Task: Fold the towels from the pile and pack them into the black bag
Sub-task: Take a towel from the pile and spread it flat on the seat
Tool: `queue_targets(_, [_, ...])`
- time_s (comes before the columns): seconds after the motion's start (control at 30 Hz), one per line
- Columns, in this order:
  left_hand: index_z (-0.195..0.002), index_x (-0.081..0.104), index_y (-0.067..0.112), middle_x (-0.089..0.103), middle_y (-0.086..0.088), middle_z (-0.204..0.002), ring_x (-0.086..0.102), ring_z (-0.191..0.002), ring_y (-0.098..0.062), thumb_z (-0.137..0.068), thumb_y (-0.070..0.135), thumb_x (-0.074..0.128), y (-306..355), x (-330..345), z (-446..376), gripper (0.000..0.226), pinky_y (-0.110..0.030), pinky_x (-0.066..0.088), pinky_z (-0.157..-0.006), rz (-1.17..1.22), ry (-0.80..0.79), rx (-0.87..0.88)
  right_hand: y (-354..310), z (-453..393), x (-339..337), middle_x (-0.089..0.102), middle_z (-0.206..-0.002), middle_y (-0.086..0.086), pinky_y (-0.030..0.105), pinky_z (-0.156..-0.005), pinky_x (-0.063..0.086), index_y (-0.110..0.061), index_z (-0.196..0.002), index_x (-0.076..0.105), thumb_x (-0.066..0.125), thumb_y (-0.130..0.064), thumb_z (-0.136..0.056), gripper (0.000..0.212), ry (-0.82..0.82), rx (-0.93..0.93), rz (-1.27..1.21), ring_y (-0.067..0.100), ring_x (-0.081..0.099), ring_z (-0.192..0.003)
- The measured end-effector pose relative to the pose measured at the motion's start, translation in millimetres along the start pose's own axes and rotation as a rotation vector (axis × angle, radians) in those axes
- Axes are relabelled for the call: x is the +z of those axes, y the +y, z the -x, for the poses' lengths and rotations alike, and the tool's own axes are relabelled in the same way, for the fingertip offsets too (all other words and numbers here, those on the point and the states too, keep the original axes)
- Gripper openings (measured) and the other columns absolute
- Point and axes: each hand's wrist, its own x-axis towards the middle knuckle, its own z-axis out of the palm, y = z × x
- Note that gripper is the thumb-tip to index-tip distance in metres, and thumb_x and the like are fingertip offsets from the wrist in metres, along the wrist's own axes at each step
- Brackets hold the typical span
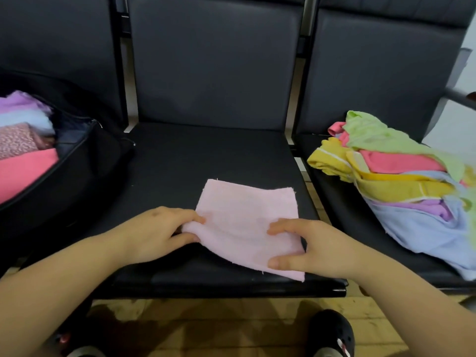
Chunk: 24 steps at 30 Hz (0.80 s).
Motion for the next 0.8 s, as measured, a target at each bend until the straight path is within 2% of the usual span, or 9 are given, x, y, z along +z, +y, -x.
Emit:
queue_targets(0.07, [-0.095,0.059,0.039,0.066,0.015,-0.086,0.060,-0.080,0.001,-0.086,0.050,0.052,-1,-4,-5,0.016,-0.019,0.046,-0.073,0.067,0.067,-0.027,2,-1,-4,0.041,-0.139,-0.028,0.025,-0.110,0.034,-0.046,-0.130,0.047,0.057,-0.087,-0.047,0.094,-0.025,-0.003,0.037,0.000,0.039,-0.129])
queue_targets(0.1, [-0.089,0.058,0.036,0.065,0.012,-0.080,0.061,-0.074,-0.002,-0.090,0.042,0.054,-2,-6,-8,0.007,-0.024,0.049,-0.072,0.127,0.092,-0.048,4,-2,-6,0.043,-0.136,-0.029,0.025,-0.107,0.037,-0.047,-0.131,0.045,0.059,-0.086,-0.048,0.093,-0.031,-0.012,0.057,0.000,0.042,-0.125])
queue_targets(0.27, [-0.080,0.056,0.023,0.061,0.004,-0.072,0.060,-0.056,-0.006,-0.096,0.038,0.046,-2,-15,-21,0.024,-0.030,0.052,-0.069,0.302,0.139,-0.177,8,-11,-12,0.059,-0.118,-0.022,0.025,-0.093,0.049,-0.045,-0.130,0.046,0.072,-0.060,-0.070,0.067,0.030,-0.054,0.054,-0.001,0.056,-0.104])
queue_targets(0.43, [-0.085,0.056,0.015,0.056,0.003,-0.066,0.051,-0.047,-0.006,-0.099,0.040,0.039,-1,-17,-42,0.034,-0.020,0.042,-0.055,0.331,0.186,-0.275,11,-30,-16,0.064,-0.096,-0.013,0.020,-0.076,0.047,-0.035,-0.109,0.058,0.059,-0.046,-0.088,0.023,0.270,0.023,-0.031,0.008,0.060,-0.091])
queue_targets(0.5, [-0.081,0.054,0.016,0.053,0.002,-0.063,0.049,-0.046,-0.008,-0.100,0.040,0.038,-1,-19,-51,0.034,-0.021,0.039,-0.053,0.337,0.219,-0.303,11,-39,-17,0.064,-0.099,-0.013,0.019,-0.077,0.047,-0.032,-0.110,0.059,0.057,-0.041,-0.091,0.021,0.339,0.063,-0.166,0.008,0.061,-0.093])
queue_targets(0.57, [-0.078,0.052,0.016,0.051,0.001,-0.060,0.048,-0.047,-0.010,-0.100,0.040,0.037,-1,-19,-59,0.036,-0.023,0.038,-0.052,0.351,0.235,-0.337,10,-48,-16,0.066,-0.105,-0.007,0.025,-0.081,0.048,-0.022,-0.119,0.061,0.054,-0.040,-0.093,0.032,0.408,0.124,-0.250,0.011,0.061,-0.096])
queue_targets(0.63, [-0.079,0.053,0.011,0.053,-0.002,-0.061,0.050,-0.047,-0.013,-0.100,0.042,0.037,-2,-17,-66,0.040,-0.026,0.039,-0.053,0.363,0.235,-0.380,11,-57,-13,0.064,-0.102,-0.002,0.026,-0.075,0.045,-0.015,-0.118,0.061,0.053,-0.040,-0.094,0.035,0.448,0.204,-0.243,0.014,0.059,-0.093])
queue_targets(0.7, [-0.084,0.054,0.011,0.056,-0.003,-0.071,0.053,-0.056,-0.015,-0.100,0.044,0.036,-3,-13,-74,0.041,-0.027,0.039,-0.054,0.336,0.206,-0.447,14,-64,-10,0.060,-0.095,-0.002,0.025,-0.066,0.041,-0.011,-0.115,0.057,0.055,-0.039,-0.093,0.035,0.456,0.289,-0.209,0.015,0.056,-0.087])
queue_targets(0.8, [-0.096,0.050,0.017,0.054,0.002,-0.087,0.054,-0.077,-0.014,-0.098,0.053,0.033,-5,-8,-82,0.040,-0.029,0.038,-0.064,0.107,0.121,-0.554,16,-69,-9,0.051,-0.090,-0.006,0.021,-0.060,0.042,-0.013,-0.123,0.047,0.063,-0.036,-0.089,0.044,0.448,0.383,-0.274,0.012,0.053,-0.082])
